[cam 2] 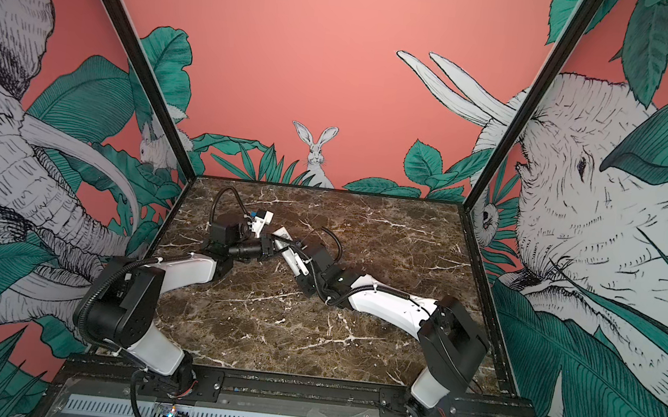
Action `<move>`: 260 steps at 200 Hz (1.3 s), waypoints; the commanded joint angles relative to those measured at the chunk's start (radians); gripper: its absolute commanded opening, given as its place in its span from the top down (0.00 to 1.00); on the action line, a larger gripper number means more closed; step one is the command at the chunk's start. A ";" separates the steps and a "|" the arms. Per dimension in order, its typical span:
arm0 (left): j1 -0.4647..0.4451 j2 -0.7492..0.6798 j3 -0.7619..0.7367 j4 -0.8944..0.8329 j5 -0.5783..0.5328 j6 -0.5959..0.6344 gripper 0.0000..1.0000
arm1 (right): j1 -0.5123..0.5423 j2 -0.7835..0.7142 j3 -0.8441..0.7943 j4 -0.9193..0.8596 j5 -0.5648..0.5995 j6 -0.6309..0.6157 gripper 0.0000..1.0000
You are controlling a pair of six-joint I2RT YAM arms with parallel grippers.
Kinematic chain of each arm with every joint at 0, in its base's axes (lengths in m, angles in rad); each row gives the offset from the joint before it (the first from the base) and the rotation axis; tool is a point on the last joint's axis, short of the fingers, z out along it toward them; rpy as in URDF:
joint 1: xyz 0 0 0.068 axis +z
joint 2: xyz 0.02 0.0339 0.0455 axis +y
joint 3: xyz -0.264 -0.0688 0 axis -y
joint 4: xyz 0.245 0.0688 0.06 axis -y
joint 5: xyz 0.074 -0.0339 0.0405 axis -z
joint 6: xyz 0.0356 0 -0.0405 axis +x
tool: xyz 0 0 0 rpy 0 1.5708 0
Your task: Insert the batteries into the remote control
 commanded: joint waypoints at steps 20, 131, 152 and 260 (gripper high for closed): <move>0.004 -0.066 0.008 -0.100 -0.024 0.089 0.85 | 0.007 0.029 0.086 -0.142 0.032 0.042 0.89; 0.005 -0.060 0.009 -0.093 -0.034 0.082 0.85 | 0.007 0.045 0.114 -0.189 -0.069 0.037 0.90; 0.006 -0.057 0.011 -0.083 -0.030 0.076 0.85 | 0.007 0.064 0.130 -0.211 -0.069 0.037 0.90; 0.009 -0.049 0.010 -0.061 -0.018 0.056 0.84 | 0.002 0.091 0.196 -0.265 -0.004 0.031 0.84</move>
